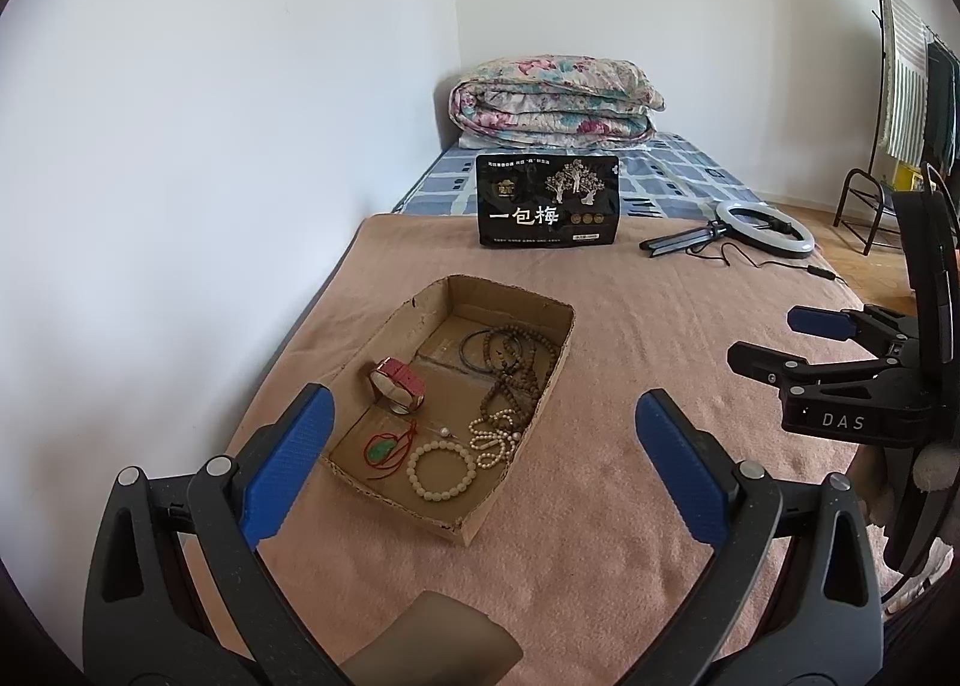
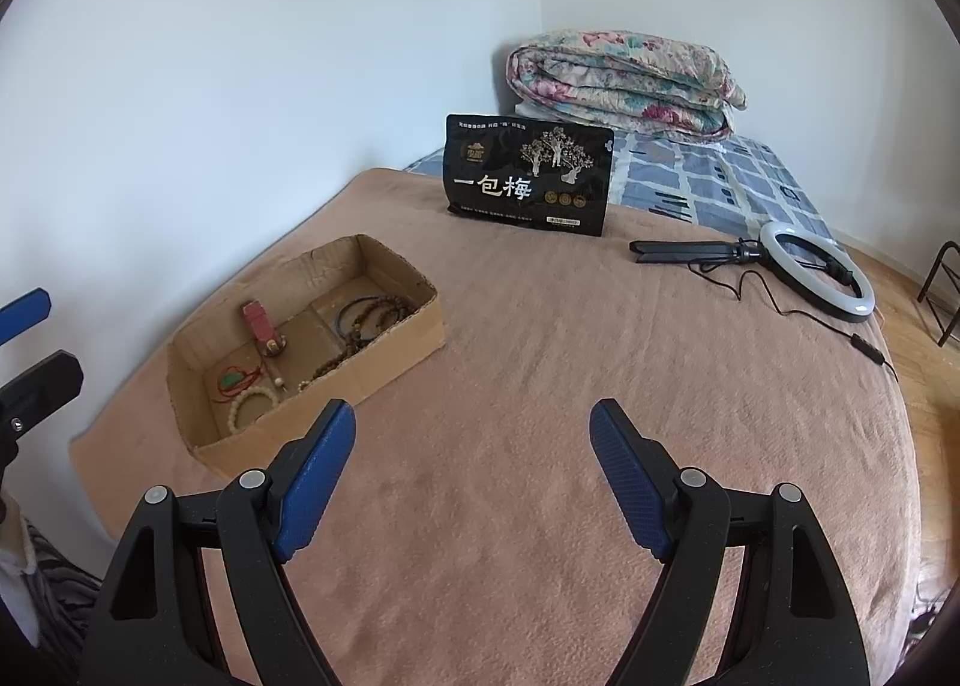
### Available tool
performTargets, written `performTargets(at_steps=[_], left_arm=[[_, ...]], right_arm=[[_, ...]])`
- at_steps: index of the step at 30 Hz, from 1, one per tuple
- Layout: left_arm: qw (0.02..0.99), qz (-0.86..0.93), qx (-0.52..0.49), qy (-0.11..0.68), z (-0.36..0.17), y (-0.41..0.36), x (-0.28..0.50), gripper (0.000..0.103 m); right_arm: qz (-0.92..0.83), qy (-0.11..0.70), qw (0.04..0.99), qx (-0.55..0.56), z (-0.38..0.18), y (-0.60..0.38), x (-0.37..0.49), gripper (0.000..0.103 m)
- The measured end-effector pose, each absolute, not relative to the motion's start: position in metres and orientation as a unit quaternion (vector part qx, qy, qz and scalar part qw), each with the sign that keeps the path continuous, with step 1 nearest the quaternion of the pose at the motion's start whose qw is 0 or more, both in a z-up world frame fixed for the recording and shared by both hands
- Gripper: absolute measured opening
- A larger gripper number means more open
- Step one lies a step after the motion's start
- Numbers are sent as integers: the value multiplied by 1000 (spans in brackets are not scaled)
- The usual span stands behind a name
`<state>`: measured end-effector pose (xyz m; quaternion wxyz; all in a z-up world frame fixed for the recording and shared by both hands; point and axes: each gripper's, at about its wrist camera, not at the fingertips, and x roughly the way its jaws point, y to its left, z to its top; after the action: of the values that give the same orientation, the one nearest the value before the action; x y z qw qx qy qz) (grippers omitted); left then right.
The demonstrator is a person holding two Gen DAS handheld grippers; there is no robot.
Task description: Organize jewelry
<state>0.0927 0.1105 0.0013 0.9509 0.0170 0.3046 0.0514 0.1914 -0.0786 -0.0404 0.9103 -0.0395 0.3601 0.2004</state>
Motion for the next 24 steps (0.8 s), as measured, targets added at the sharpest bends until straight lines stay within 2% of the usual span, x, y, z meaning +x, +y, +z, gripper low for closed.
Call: performTargets(at_steps=[24], left_arm=[[948, 57, 12, 312, -5, 112, 90, 102]], right_arm=[[200, 362, 909, -43, -42, -79, 191, 81]])
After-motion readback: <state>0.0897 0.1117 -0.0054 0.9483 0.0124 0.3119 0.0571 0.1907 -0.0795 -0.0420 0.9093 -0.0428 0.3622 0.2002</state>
